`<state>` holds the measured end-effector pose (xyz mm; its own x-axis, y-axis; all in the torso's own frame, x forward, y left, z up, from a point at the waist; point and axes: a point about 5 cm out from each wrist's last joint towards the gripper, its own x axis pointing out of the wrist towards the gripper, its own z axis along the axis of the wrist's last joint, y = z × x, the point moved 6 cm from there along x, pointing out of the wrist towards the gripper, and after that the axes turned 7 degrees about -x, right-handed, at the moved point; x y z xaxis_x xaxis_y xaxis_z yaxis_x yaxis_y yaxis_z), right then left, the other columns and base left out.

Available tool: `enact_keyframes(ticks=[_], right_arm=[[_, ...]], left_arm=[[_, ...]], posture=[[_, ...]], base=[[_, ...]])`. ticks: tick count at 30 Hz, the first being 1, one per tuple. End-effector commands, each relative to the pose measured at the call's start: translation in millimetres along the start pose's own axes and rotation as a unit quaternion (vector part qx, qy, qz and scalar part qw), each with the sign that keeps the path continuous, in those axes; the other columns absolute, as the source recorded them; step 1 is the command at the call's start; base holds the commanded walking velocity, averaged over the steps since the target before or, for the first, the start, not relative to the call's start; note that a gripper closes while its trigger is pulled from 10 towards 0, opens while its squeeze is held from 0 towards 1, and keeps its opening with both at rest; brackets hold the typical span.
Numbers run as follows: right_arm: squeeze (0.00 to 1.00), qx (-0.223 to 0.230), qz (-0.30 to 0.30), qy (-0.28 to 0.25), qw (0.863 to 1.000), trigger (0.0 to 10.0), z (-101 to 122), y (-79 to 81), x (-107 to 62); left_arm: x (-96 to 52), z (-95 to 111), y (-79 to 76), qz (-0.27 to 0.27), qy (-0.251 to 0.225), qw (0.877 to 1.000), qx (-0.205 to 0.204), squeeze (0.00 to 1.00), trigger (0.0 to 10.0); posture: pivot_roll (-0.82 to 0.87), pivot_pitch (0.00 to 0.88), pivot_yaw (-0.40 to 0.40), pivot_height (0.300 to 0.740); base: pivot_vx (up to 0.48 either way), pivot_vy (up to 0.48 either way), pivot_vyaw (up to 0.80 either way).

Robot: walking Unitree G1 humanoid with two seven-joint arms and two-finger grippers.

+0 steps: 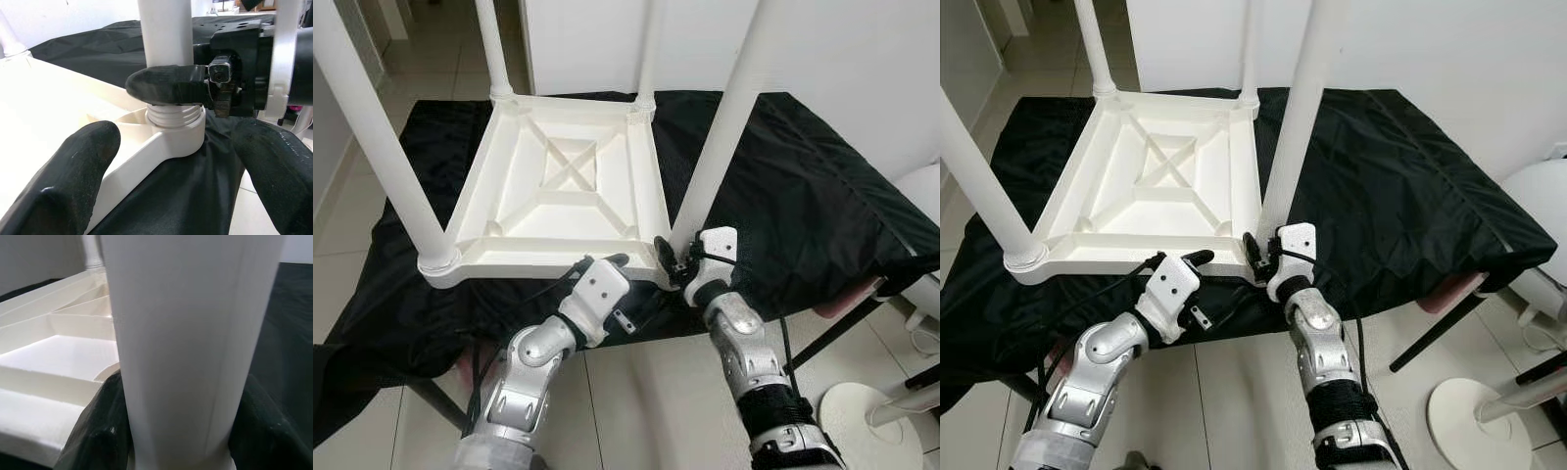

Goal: Building children table

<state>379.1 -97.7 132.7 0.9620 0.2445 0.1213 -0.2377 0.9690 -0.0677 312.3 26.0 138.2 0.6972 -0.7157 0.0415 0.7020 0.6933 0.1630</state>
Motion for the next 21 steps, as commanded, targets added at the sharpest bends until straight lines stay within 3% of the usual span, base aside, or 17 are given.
enact_keyframes(ticks=[1, 5, 8, 13, 14, 21], right_arm=[[0.00, -0.001, -0.042, 0.014, 0.999, 10.0, -6.3, -11.3, -6.9], [0.00, 0.014, -0.092, 0.027, 0.995, 10.0, -7.6, -6.8, -14.7], [0.00, 0.017, -0.085, 0.022, 0.996, 10.0, -2.0, 6.5, -16.0], [0.00, 0.024, -0.087, 0.023, 0.996, 10.0, 1.1, 4.4, -18.6], [1.00, 0.027, -0.085, 0.024, 0.996, 10.0, 0.8, 4.5, -18.7], [1.00, 0.028, -0.034, -0.004, 0.999, 10.0, 9.7, -7.9, -18.0]], left_arm=[[-0.9, 0.3, 10.3, 0.053, -0.005, 0.999, -0.002, 0.00, 10.0], [0.1, 0.5, 9.6, 0.052, -0.005, 0.999, -0.003, 0.00, 10.0], [0.4, 0.4, 8.8, 0.051, -0.006, 0.999, -0.005, 0.00, 10.0], [-0.6, -0.4, 8.1, 0.050, -0.004, 0.999, -0.006, 0.00, 10.0], [-0.6, -0.5, 8.3, 0.050, -0.004, 0.999, -0.006, 0.00, 10.0], [-1.0, -0.6, 9.5, 0.050, -0.002, 0.999, -0.002, 0.00, 10.0]], posture=[[-0.06, 0.039, -0.044, 0.740], [-0.06, 0.043, -0.043, 0.740], [-0.06, 0.046, -0.039, 0.740], [-0.05, 0.049, -0.037, 0.740], [-0.05, 0.049, -0.037, 0.740], [-0.05, 0.054, -0.032, 0.740]], base=[[0.000, 0.000, 0.00], [0.000, 0.000, 0.00], [0.000, 0.000, 0.00], [0.000, 0.000, 0.00], [0.000, 0.000, 0.00], [0.000, 0.000, 0.00]])
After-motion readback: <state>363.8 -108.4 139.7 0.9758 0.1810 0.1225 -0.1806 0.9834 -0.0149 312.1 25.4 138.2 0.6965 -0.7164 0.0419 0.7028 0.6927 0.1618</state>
